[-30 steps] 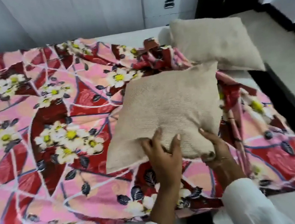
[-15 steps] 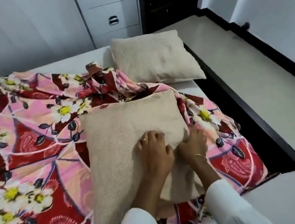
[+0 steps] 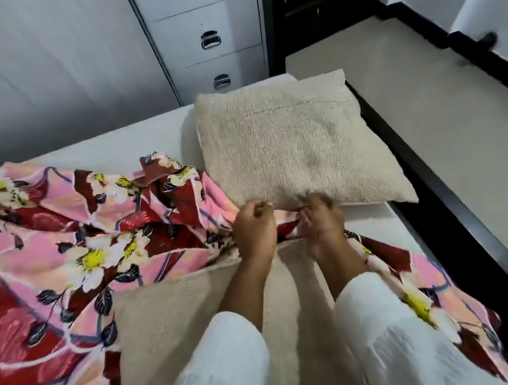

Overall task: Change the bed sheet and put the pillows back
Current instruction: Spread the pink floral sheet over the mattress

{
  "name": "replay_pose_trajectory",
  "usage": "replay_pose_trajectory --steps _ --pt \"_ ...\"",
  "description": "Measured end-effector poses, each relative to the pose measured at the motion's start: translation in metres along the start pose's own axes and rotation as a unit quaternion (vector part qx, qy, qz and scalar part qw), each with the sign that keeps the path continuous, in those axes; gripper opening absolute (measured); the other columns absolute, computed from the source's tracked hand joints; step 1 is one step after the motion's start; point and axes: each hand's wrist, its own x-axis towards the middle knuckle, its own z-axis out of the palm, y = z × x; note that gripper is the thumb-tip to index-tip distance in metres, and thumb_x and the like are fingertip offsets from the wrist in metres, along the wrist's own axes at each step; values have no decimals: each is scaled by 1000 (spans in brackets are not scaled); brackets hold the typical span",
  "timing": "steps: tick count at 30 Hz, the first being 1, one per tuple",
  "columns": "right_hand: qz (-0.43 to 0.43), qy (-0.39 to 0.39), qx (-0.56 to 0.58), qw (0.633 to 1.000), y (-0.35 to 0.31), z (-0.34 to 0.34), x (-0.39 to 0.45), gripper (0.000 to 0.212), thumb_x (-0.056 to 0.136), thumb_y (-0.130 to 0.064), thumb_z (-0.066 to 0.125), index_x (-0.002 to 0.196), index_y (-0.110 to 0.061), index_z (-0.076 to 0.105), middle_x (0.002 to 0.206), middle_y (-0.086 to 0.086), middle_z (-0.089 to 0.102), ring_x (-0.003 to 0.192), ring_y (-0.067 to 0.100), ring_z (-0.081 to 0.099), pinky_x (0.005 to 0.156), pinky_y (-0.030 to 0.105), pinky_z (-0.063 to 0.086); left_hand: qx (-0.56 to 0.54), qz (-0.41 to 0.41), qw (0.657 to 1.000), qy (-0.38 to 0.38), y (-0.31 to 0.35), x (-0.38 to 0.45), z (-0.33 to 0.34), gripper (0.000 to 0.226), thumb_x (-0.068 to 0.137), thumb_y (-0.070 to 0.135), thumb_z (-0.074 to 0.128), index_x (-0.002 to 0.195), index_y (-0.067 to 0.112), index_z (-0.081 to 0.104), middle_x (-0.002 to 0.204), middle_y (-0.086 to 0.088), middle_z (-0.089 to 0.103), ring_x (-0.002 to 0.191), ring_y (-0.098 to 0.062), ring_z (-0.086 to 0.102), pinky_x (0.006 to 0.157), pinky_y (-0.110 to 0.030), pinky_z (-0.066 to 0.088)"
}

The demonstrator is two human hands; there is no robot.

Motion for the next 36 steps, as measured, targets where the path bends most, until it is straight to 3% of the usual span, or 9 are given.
replay_pose_trajectory --steps 4,7,13,16,22,26,29,31,36 --pt "130 -46 113 984 -9 11 29 48 78 -42 67 112 -10 59 105 11 65 98 28 63 75 43 55 -115 -165 979 40 -8 31 8 18 82 34 62 87 16 64 97 -7 68 96 -25 62 89 -41 50" --pt "133 -54 168 975 -11 18 38 27 88 -34 60 107 -14 61 117 10 62 115 28 55 99 49 43 -193 -247 950 12 -1 40 4 27 88 38 56 99 14 60 97 -4 62 91 -20 58 72 -30 44" --pt "94 -59 241 964 -29 35 25 10 93 -23 54 92 -18 63 96 6 65 88 20 61 90 45 50 -361 -319 876 -31 31 33 -2 35 87 48 54 81 13 54 64 -1 57 66 -16 52 64 -28 43" --pt "39 -83 287 954 -58 45 15 18 93 -17 54 82 -12 68 73 2 72 80 15 66 75 34 57 -425 -290 855 -62 33 30 -9 37 88 52 47 84 17 56 79 -5 57 75 -19 52 91 -41 43" --pt "-25 -115 315 942 -94 52 -2 10 91 -13 56 98 -9 61 101 5 64 97 18 60 87 40 50 -531 -211 810 -131 30 27 -38 51 80 52 57 119 19 53 114 -15 51 93 -32 57 77 -40 53" --pt "-9 -153 333 931 -88 60 -54 13 92 -11 52 101 -6 59 101 9 65 90 20 65 77 42 55 -556 -124 804 -171 40 17 -69 106 32 55 87 123 15 54 108 -12 64 99 -27 62 84 -41 52" --pt "48 -160 263 950 -51 83 -109 16 94 -18 49 94 -5 58 73 8 71 60 16 69 52 34 58 -589 -96 792 -129 30 6 -114 79 49 39 87 117 12 58 108 -10 68 94 -22 67 80 -34 56" --pt "89 -194 235 948 -16 102 -142 27 89 -23 55 107 -3 58 80 9 71 70 19 69 67 36 58 -614 -113 777 -78 7 -3 -152 45 71 26 70 112 12 60 107 -9 67 95 -21 64 84 -34 53" --pt "170 -247 243 923 102 157 -219 20 84 -13 56 99 -2 62 87 10 73 75 19 71 66 36 59 -661 -37 749 15 -83 -24 -283 69 33 26 94 97 11 72 105 -5 70 101 -19 66 92 -33 51"
